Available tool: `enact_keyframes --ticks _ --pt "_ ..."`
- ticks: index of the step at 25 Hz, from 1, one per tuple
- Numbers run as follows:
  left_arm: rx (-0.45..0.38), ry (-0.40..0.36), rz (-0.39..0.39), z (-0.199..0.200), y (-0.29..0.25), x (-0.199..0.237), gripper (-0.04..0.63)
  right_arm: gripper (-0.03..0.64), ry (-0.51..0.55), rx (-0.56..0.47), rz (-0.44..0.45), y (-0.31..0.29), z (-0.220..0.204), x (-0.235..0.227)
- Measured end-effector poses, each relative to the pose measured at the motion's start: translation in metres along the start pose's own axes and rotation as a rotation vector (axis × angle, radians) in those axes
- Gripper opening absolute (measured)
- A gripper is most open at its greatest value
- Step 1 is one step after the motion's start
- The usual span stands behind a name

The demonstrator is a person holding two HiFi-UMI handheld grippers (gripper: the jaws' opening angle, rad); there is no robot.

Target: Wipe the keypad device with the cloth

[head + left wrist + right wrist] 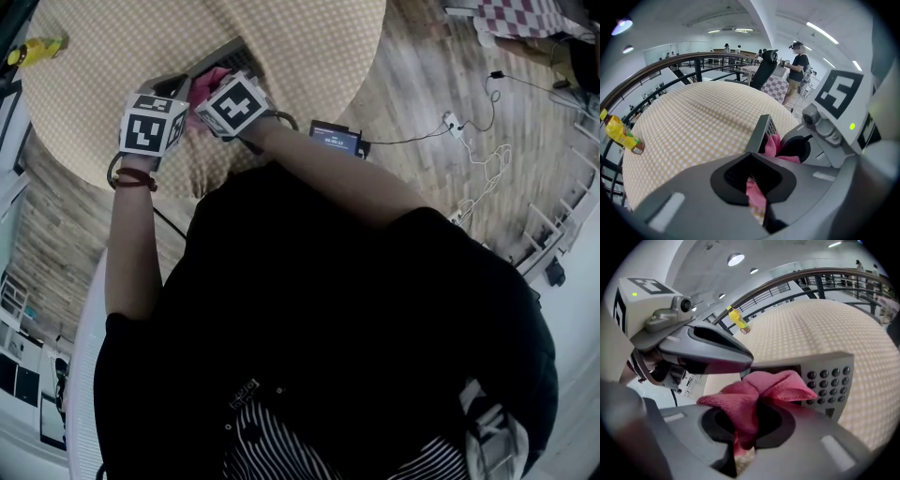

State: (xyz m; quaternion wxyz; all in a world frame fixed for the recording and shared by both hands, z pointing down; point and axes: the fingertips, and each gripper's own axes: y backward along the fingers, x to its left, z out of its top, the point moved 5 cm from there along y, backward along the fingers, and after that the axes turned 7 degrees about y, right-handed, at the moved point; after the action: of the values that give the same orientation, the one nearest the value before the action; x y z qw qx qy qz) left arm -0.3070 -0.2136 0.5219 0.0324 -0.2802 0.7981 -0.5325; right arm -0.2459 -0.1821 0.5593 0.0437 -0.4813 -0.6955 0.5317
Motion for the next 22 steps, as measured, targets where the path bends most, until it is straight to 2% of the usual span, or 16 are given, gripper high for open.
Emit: enact_keyframes --ticks 4,8,11,14,17,19,22 --pt "0.001 -0.007 0.013 -0.001 0.000 -0.001 0.003 0.063 -0.069 0.061 0.016 -0.011 -0.034 -0.006" --pt "-0.006 -0.003 0.015 -0.004 0.001 -0.001 0.003 0.063 -0.027 0.122 -0.030 -0.021 -0.060 -0.007" --pt "-0.010 -0.001 0.020 -0.002 0.000 -0.001 0.003 0.063 -0.036 0.122 -0.024 -0.024 -0.064 -0.009" --pt "-0.021 -0.013 0.036 -0.002 0.000 -0.002 0.003 0.063 -0.002 0.114 -0.001 -0.023 -0.065 -0.010" --pt "-0.058 -0.015 0.080 -0.005 0.001 -0.006 0.003 0.063 0.054 0.118 0.006 -0.019 -0.064 -0.007" --pt "-0.099 0.018 0.105 -0.006 0.004 -0.009 0.003 0.063 0.061 0.095 0.008 -0.008 -0.058 -0.002" --pt "-0.211 0.070 0.132 -0.005 0.020 -0.021 0.005 0.063 0.074 0.031 0.001 0.019 -0.046 0.011"
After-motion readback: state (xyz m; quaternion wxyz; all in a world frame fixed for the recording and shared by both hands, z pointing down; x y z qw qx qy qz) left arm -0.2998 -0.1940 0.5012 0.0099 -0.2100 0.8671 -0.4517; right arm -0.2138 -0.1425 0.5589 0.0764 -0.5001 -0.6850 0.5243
